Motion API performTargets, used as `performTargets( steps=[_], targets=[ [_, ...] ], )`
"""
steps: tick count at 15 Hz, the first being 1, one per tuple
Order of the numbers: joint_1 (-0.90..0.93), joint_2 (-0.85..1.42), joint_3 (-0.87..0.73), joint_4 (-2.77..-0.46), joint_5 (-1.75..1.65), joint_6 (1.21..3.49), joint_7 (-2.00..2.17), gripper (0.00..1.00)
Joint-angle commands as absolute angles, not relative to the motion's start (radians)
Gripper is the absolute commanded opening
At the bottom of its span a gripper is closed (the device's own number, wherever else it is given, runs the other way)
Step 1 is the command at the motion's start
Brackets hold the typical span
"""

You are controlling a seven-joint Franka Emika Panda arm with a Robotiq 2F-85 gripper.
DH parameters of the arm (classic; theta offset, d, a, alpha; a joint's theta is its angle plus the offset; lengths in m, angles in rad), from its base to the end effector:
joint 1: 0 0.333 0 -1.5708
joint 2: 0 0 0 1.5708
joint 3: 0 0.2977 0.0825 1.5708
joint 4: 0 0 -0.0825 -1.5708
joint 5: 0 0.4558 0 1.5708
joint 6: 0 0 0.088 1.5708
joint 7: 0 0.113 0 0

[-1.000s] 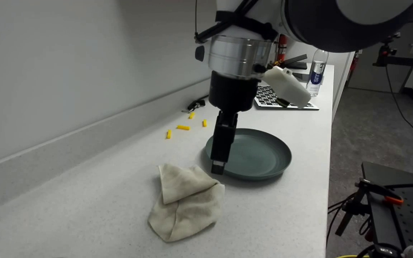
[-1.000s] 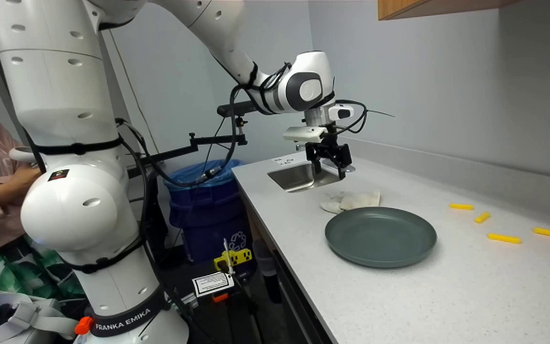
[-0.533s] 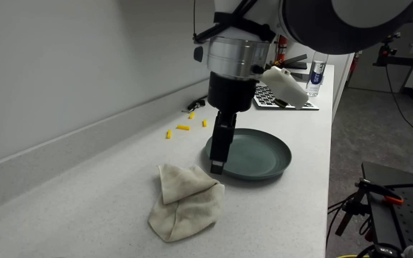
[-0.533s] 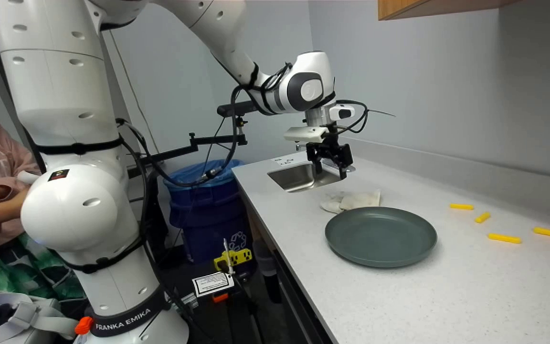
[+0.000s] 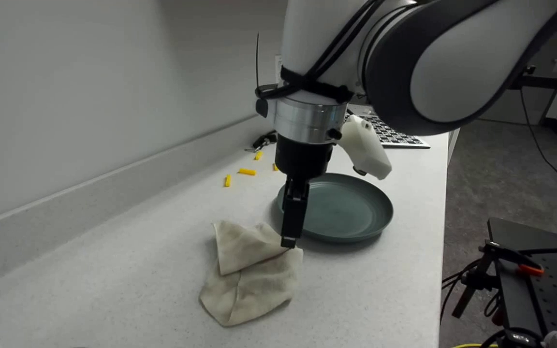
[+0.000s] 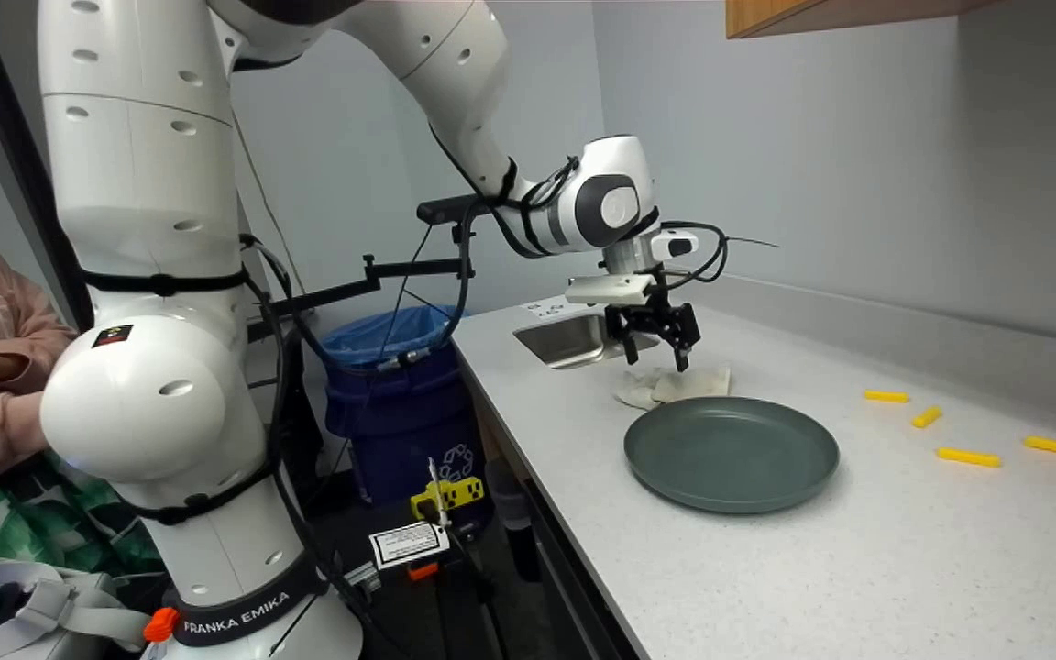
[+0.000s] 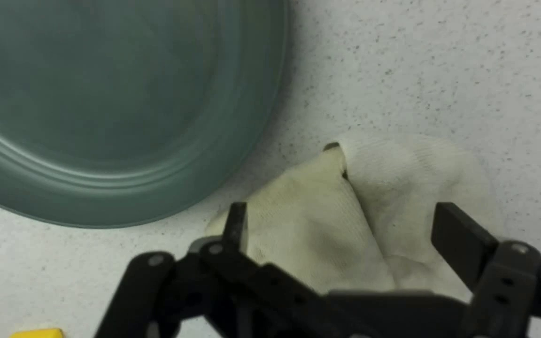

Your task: Pick up the towel from the table, wipe the grey plate and put the towel back on the table.

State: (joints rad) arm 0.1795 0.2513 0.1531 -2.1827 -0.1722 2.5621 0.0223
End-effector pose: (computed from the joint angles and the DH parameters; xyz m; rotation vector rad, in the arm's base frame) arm 0.5799 0.2044 0.2090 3.0174 0.6763 0.2207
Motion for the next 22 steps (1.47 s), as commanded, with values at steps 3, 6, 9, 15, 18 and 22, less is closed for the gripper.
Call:
performTargets(
  steps=[3,6,9,15,18,22],
  targets=[
    [0.208,0.377,0.135,-2.099,-0.256,2.673,-0.007,1.0],
    [0.221,0.422,0.135,-2.07,-0.265,2.714,-0.018,1.0],
    [0.228,0.456,0.138,-2.056,-0.248,2.747,-0.018,1.0],
    [0.23,0.495,0.135,-2.056,-0.237,2.759,-0.015,1.0],
    [0.234,0.492,0.126,-2.061,-0.242,2.762,-0.005,0.72],
    [0.229,0.469,0.128,-2.065,-0.239,2.754,-0.013,0.42]
  ],
)
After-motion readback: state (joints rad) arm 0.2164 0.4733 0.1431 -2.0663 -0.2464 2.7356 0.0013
